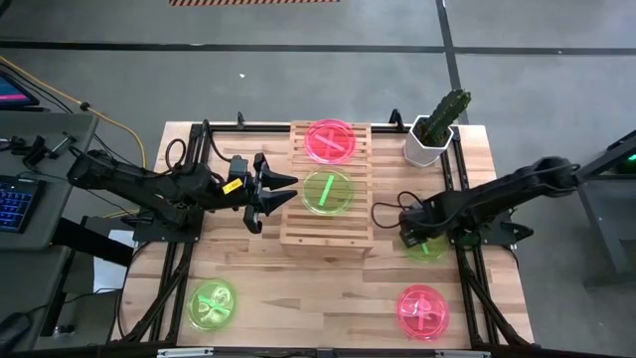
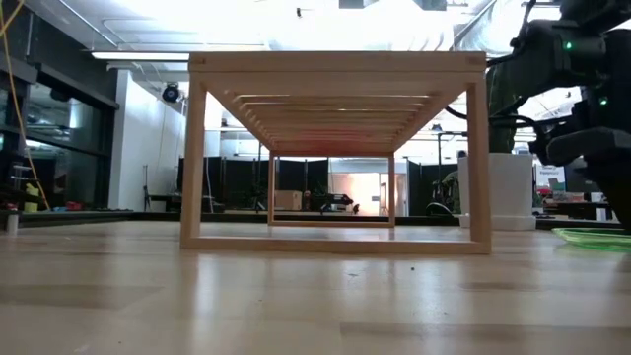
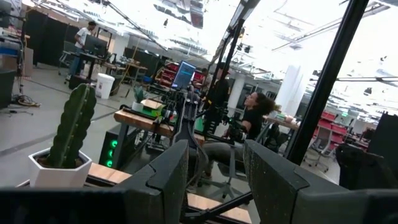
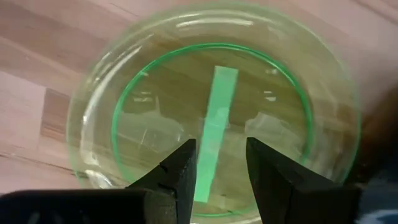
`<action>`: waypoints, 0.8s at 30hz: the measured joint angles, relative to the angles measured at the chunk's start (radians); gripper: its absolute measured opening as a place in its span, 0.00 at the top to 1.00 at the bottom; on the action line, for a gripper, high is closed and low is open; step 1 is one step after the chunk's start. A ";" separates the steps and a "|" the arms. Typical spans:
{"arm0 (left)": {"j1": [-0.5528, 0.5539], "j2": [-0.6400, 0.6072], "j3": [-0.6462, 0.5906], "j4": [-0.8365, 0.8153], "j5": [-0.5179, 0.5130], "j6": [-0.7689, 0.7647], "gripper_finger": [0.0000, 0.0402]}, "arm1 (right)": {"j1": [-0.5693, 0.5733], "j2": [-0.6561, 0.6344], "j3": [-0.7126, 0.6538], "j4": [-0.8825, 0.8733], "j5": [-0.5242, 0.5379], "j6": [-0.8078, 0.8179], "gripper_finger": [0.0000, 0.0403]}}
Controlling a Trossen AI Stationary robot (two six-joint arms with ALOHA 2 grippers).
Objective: Place and stack plates onto a shelf
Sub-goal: Stack the top green transparent plate on top of the other green transparent plate on the shelf
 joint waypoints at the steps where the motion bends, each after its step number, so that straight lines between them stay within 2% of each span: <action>1: 0.000 0.000 0.000 0.000 0.000 0.000 0.64 | 0.004 0.008 0.000 0.010 0.003 0.000 0.70; 12: 0.000 0.000 0.000 0.000 0.000 0.000 0.64 | 0.013 0.073 0.000 0.104 0.056 -0.002 0.70; 19: 0.000 0.000 0.000 0.000 0.000 -0.001 0.64 | 0.011 0.079 0.000 0.261 0.121 -0.009 0.70; 24: 0.000 0.000 0.000 0.001 0.000 -0.001 0.64 | 0.009 0.072 0.000 0.398 0.158 -0.088 0.70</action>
